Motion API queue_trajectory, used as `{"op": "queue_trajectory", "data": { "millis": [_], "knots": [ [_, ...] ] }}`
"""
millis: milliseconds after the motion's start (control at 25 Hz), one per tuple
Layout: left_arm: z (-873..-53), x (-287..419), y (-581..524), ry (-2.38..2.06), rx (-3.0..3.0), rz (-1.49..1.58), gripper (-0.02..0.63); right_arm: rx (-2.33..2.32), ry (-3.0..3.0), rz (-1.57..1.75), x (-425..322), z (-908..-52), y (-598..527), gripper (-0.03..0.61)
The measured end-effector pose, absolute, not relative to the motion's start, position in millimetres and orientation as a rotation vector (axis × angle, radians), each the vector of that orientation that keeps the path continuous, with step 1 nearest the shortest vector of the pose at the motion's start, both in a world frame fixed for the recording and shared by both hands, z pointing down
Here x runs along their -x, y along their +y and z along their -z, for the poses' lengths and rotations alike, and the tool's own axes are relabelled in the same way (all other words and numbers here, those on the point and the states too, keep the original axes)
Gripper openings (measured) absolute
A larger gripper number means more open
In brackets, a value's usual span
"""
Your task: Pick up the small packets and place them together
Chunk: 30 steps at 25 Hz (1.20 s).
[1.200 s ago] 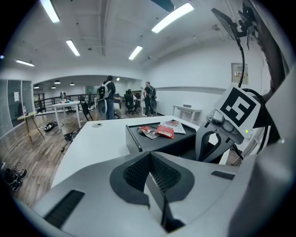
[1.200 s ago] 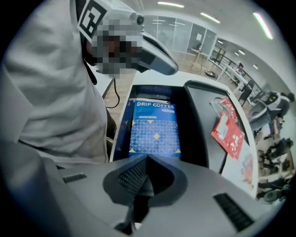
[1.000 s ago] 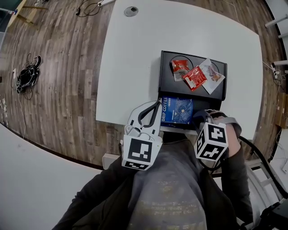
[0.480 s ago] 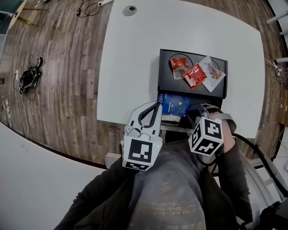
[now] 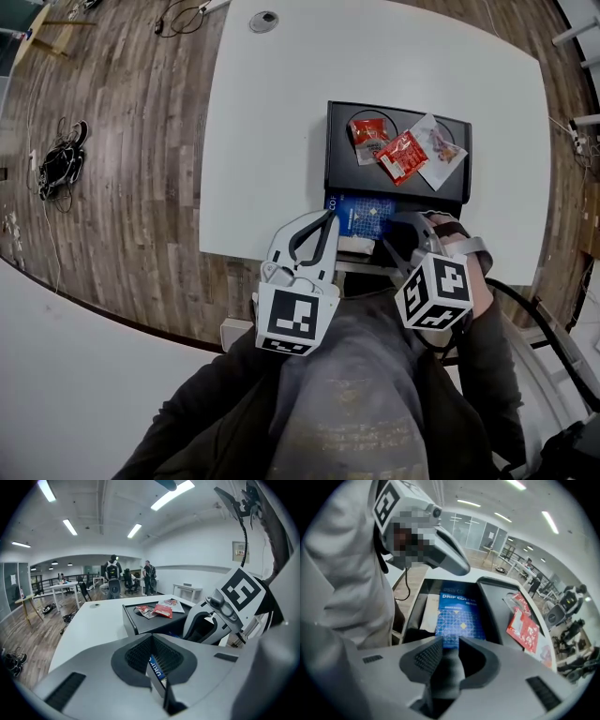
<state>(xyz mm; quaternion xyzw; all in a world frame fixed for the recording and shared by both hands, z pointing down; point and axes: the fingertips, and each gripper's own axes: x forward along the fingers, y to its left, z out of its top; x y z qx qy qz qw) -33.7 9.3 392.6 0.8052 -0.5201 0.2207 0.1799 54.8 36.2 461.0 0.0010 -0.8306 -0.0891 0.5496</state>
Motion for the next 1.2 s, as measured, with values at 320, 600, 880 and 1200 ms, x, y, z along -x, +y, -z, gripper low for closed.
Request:
{"op": "queue_trajectory", "data": {
  "millis": [320, 600, 880, 1200],
  "knots": [
    [-389.0, 38.1, 9.1, -1.475, -2.274, -0.604, 0.003, 0.123, -1.827, 0.325, -70.1, -475.1, 45.6, 0.156],
    [-388.9, 49.4, 12.0, -1.503, -2.249, -0.589, 0.003, 0.119, -1.825, 0.425, -64.4, -475.2, 41.0, 0.187],
    [-390.6, 51.5, 12.3, -1.509, -2.236, -0.581, 0.003, 0.061, -1.876, 0.460, -55.7, -472.8, 38.5, 0.195],
    [-390.8, 48.5, 10.8, -1.505, -2.242, -0.580, 0.003, 0.081, -1.832, 0.573, -55.0, -473.0, 39.6, 0.061]
  ]
}}
